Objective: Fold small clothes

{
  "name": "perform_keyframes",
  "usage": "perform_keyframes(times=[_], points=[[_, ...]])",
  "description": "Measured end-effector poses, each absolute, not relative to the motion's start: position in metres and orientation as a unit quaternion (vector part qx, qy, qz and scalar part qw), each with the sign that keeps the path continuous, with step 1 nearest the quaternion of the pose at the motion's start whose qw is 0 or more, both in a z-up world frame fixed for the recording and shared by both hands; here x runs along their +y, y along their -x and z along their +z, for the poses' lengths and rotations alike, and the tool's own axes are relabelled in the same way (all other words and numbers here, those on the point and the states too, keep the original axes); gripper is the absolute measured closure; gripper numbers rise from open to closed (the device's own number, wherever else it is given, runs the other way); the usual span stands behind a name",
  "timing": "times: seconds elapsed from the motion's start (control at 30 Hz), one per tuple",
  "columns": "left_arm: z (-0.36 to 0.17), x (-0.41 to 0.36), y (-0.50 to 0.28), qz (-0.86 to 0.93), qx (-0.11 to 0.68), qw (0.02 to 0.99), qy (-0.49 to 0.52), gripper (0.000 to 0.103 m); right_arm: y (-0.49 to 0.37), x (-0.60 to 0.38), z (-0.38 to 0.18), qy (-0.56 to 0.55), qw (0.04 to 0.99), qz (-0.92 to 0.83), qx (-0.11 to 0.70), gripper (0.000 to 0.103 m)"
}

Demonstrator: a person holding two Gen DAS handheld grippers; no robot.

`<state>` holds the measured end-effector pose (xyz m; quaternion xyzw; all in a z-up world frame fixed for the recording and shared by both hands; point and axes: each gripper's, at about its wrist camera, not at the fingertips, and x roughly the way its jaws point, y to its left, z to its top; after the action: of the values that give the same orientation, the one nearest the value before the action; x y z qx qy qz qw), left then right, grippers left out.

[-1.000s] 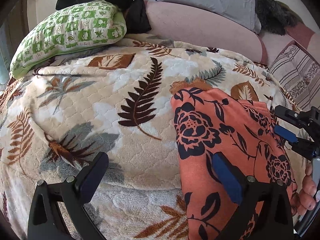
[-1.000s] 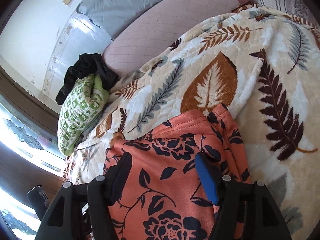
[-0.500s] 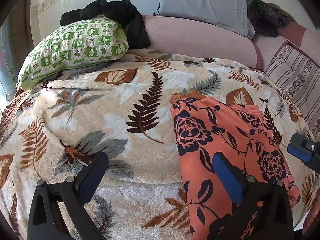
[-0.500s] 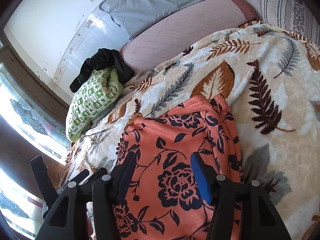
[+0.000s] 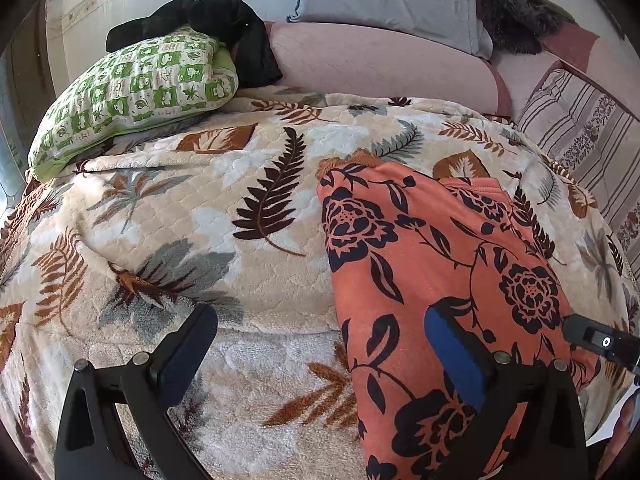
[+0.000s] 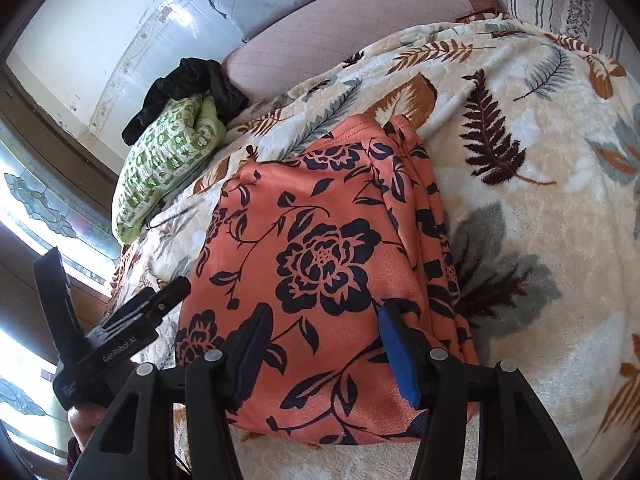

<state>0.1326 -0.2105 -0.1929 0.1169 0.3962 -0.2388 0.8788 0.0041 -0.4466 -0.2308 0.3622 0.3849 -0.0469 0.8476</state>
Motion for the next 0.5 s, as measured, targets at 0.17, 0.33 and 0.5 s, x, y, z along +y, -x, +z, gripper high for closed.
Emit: perform_keyframes(times=[0.17, 0.33, 0.5], points=[[-0.197, -0.214, -0.133, -0.238, 0.399, 0.877, -0.121, 0.000, 0.002, -0.453, -0.219, -0.370, 0.860, -0.040, 0.349, 0.043], [-0.198, -0.216, -0.133, -0.241, 0.400, 0.876, -0.125, 0.000, -0.011, -0.458, -0.237, -0.371, 0.839, -0.056, 0.393, 0.043], [-0.197, -0.216, -0.135, -0.245, 0.403, 0.874, -0.119, 0.000, -0.008, -0.478, -0.227, -0.385, 0.850, -0.061, 0.354, 0.037]])
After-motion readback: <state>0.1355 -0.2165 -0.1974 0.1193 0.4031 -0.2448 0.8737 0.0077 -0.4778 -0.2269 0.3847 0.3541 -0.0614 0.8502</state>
